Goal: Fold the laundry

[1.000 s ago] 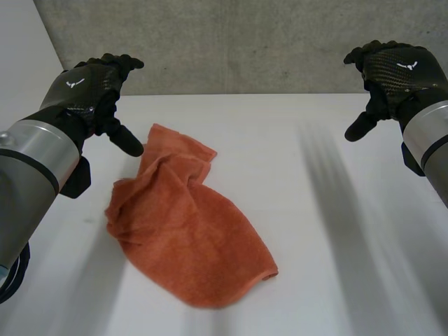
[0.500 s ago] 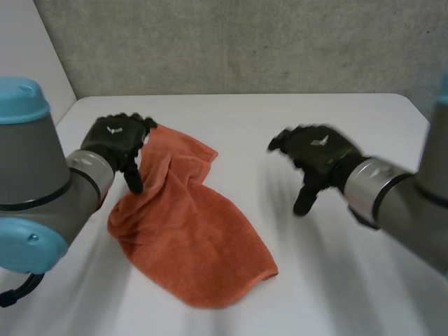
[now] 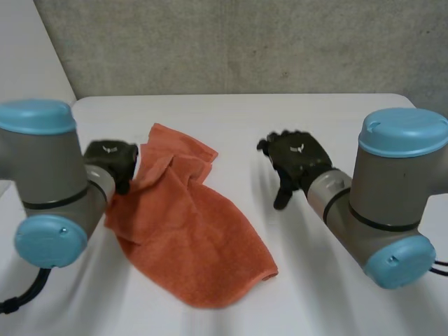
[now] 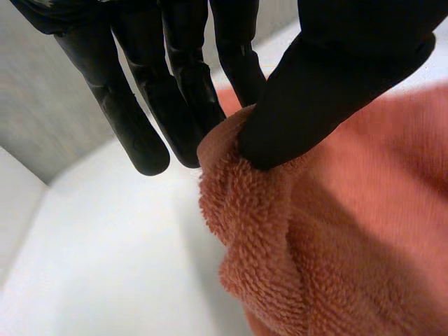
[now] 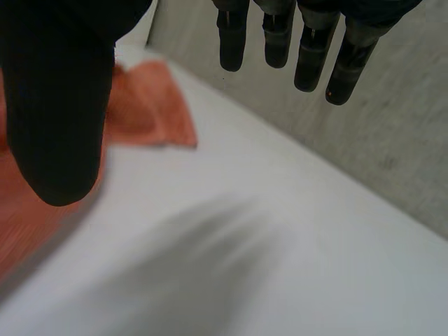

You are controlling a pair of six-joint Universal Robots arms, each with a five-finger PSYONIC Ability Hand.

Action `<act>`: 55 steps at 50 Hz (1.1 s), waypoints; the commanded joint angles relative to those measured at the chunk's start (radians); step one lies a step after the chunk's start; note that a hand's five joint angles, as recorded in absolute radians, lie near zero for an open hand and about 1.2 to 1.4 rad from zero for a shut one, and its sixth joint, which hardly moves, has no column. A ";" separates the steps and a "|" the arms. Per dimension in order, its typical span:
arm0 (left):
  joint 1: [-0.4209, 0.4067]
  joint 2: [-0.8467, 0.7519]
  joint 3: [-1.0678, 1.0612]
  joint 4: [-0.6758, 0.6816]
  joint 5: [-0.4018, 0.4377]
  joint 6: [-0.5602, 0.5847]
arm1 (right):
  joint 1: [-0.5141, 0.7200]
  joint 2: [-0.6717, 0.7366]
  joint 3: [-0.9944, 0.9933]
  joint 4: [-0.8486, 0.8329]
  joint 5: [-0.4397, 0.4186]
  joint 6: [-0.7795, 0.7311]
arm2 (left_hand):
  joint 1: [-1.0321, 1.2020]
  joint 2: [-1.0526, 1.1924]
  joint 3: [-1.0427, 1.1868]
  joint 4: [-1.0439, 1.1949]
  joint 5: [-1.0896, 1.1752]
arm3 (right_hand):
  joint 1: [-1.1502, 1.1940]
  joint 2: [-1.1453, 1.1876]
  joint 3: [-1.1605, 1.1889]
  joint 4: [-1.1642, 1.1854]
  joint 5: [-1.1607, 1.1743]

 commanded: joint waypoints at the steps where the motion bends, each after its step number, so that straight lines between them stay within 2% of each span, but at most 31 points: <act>1: -0.080 0.272 -0.036 0.011 0.005 0.001 | 0.001 0.095 -0.150 -0.048 -0.151 0.185 | 0.217 0.188 0.193 0.189 0.206 | -0.037 -0.049 -0.042 -0.059 -0.069; 2: -0.080 0.272 -0.036 0.011 0.005 0.001 | 0.001 0.126 -0.197 -0.035 -0.204 0.237 | 0.217 0.188 0.193 0.189 0.206 | -0.037 -0.049 -0.042 -0.059 -0.069; 3: -0.089 0.322 -0.039 0.016 0.006 0.001 | 0.001 0.126 -0.198 -0.035 -0.204 0.238 | 0.217 0.188 0.193 0.189 0.206 | -0.037 -0.049 -0.042 -0.059 -0.069; 5: -0.098 0.362 -0.042 0.018 0.008 0.002 | -0.002 0.199 -0.295 0.011 -0.291 0.340 | 0.217 0.188 0.193 0.189 0.206 | -0.037 -0.049 -0.042 -0.059 -0.069; 6: -0.104 0.398 -0.050 0.018 0.010 0.007 | -0.002 0.200 -0.296 0.012 -0.292 0.340 | 0.217 0.188 0.193 0.189 0.206 | -0.037 -0.049 -0.042 -0.059 -0.069; 8: -0.114 0.425 -0.059 0.016 0.013 0.008 | 0.003 0.258 -0.389 0.045 -0.353 0.406 | 0.217 0.188 0.193 0.189 0.206 | -0.037 -0.049 -0.042 -0.059 -0.069; 11: -0.137 0.465 -0.078 0.016 0.017 0.010 | 0.012 0.279 -0.454 0.061 -0.399 0.441 | 0.217 0.188 0.193 0.189 0.206 | -0.037 -0.049 -0.042 -0.059 -0.069; 14: -0.155 0.493 -0.116 0.014 0.023 0.013 | 0.021 0.283 -0.477 0.064 -0.424 0.449 | 0.217 0.188 0.193 0.189 0.206 | -0.037 -0.049 -0.042 -0.059 -0.069; 16: -0.164 0.501 -0.137 0.017 0.026 0.015 | 0.052 0.290 -0.504 0.061 -0.475 0.460 | 0.217 0.188 0.193 0.189 0.206 | -0.037 -0.049 -0.042 -0.059 -0.069; 24: -0.181 0.505 -0.205 0.019 0.049 0.016 | 0.108 0.335 -0.530 0.097 -0.584 0.465 | 0.217 0.188 0.193 0.189 0.206 | -0.037 -0.049 -0.042 -0.059 -0.069; 31: -0.189 0.507 -0.249 0.019 0.051 0.015 | 0.125 0.390 -0.587 0.116 -0.606 0.458 | 0.217 0.188 0.193 0.189 0.206 | -0.015 -0.027 -0.020 -0.037 -0.047; 32: -0.189 0.507 -0.250 0.019 0.051 0.015 | 0.127 0.402 -0.602 0.126 -0.612 0.457 | 0.217 0.188 0.193 0.189 0.206 | 0.241 0.229 0.236 0.219 0.209; 33: -0.189 0.507 -0.254 0.019 0.049 0.015 | 0.127 0.402 -0.603 0.127 -0.612 0.457 | 0.217 0.188 0.193 0.189 0.206 | 0.243 0.232 0.239 0.221 0.211; 35: -0.189 0.505 -0.257 0.022 0.051 0.015 | 0.133 0.424 -0.633 0.154 -0.623 0.454 | 0.217 0.188 0.193 0.189 0.206 | 0.775 0.764 0.771 0.753 0.743; 36: -0.186 0.505 -0.257 0.024 0.049 0.015 | 0.133 0.424 -0.633 0.154 -0.623 0.454 | 0.217 0.188 0.193 0.189 0.206 | 0.778 0.766 0.773 0.756 0.746; 38: -0.181 0.504 -0.257 0.028 0.049 0.015 | 0.133 0.434 -0.659 0.192 -0.635 0.442 | 0.217 0.188 0.193 0.189 0.206 | 1.183 1.171 1.178 1.161 1.151; 41: -0.175 0.501 -0.253 0.050 0.049 0.015 | 0.131 0.430 -0.672 0.205 -0.629 0.422 | 0.217 0.188 0.193 0.189 0.206 | 1.185 1.173 1.180 1.163 1.153; 44: -0.160 0.496 -0.240 0.089 0.049 0.018 | 0.122 0.401 -0.685 0.217 -0.583 0.368 | 0.217 0.188 0.193 0.189 0.206 | 1.185 1.173 1.180 1.163 1.153; 46: -0.149 0.495 -0.234 0.115 0.051 0.018 | 0.099 0.306 -0.661 0.217 -0.440 0.308 | 0.217 0.188 0.193 0.189 0.206 | 1.185 1.173 1.180 1.163 1.153; 47: -0.140 0.485 -0.225 0.142 0.051 0.016 | 0.099 0.306 -0.661 0.217 -0.439 0.308 | 0.217 0.188 0.193 0.189 0.206 | 1.185 1.173 1.180 1.163 1.153; 48: -0.140 0.485 -0.225 0.142 0.051 0.016 | 0.067 0.254 -0.627 0.217 -0.352 0.264 | 0.217 0.188 0.193 0.189 0.206 | 1.185 1.173 1.180 1.163 1.153; 49: -0.140 0.479 -0.217 0.171 0.052 0.016 | 0.067 0.253 -0.627 0.217 -0.351 0.264 | 0.217 0.188 0.193 0.189 0.206 | 1.185 1.173 1.180 1.163 1.153; 51: -0.140 0.464 -0.216 0.197 0.056 0.015 | 0.009 0.133 -0.513 0.212 -0.223 0.154 | 0.217 0.188 0.193 0.189 0.206 | 1.185 1.173 1.180 1.163 1.153; 52: -0.150 0.444 -0.216 0.217 0.060 0.013 | 0.009 0.132 -0.512 0.212 -0.223 0.153 | 0.217 0.188 0.193 0.189 0.206 | 1.185 1.173 1.180 1.163 1.153; 54: -0.164 0.424 -0.216 0.240 0.065 0.010 | -0.008 0.004 -0.392 0.208 -0.175 0.051 | 0.217 0.188 0.193 0.189 0.206 | 1.185 1.173 1.180 1.163 1.153; 55: -0.186 0.400 -0.216 0.263 0.068 0.007 | -0.008 0.003 -0.391 0.208 -0.175 0.050 | 0.217 0.188 0.193 0.189 0.206 | 1.185 1.173 1.180 1.163 1.153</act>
